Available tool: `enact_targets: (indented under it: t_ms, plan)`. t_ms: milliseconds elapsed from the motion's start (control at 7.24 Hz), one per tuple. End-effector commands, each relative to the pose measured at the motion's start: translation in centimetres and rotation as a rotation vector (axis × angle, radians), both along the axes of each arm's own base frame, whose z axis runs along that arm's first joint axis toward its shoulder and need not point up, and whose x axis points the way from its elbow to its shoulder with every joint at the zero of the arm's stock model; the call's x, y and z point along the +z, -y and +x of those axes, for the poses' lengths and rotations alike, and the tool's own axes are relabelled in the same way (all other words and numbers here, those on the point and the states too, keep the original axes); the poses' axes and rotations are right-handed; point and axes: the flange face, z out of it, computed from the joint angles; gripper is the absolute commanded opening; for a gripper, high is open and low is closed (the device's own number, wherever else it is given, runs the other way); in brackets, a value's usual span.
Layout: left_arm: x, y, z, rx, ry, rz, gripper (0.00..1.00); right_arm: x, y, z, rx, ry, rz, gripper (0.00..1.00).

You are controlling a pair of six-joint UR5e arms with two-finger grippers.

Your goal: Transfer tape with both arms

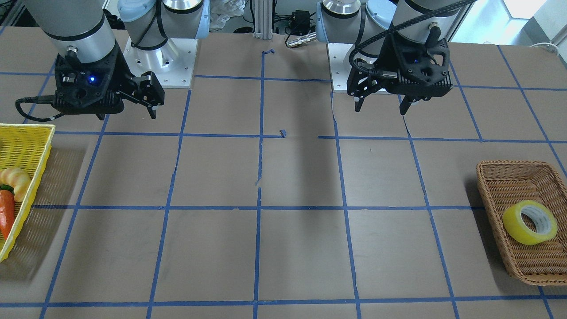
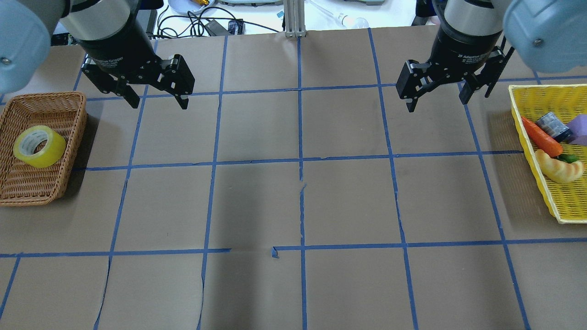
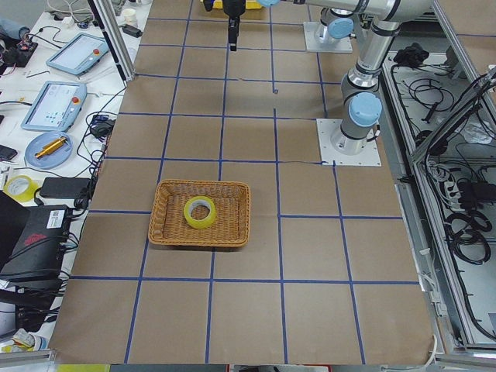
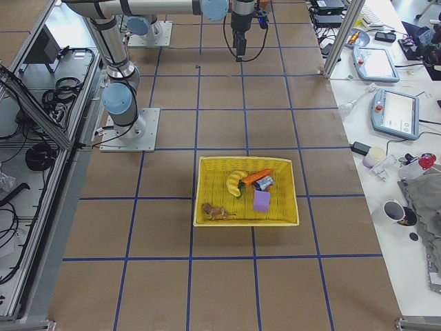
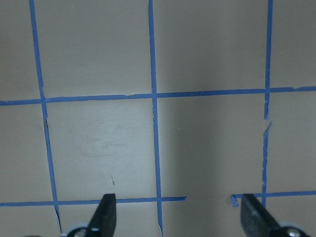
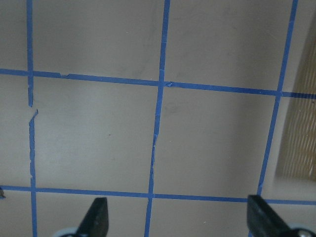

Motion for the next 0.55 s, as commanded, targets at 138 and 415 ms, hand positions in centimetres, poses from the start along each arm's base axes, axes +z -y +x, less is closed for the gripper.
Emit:
enact_targets:
  t_ms: [138,415]
  plan:
    - [-0.73,0.93,0.21,0.003,-0.014,-0.098,0.92,0.1,0.13,-0.02,-0.003,0.001,-0.011,1.0]
    - [-0.57,0.51,0.15,0.0,-0.013,-0.09,0.94,0.08,0.08,-0.04,0.0,-0.008,-0.008,1.0]
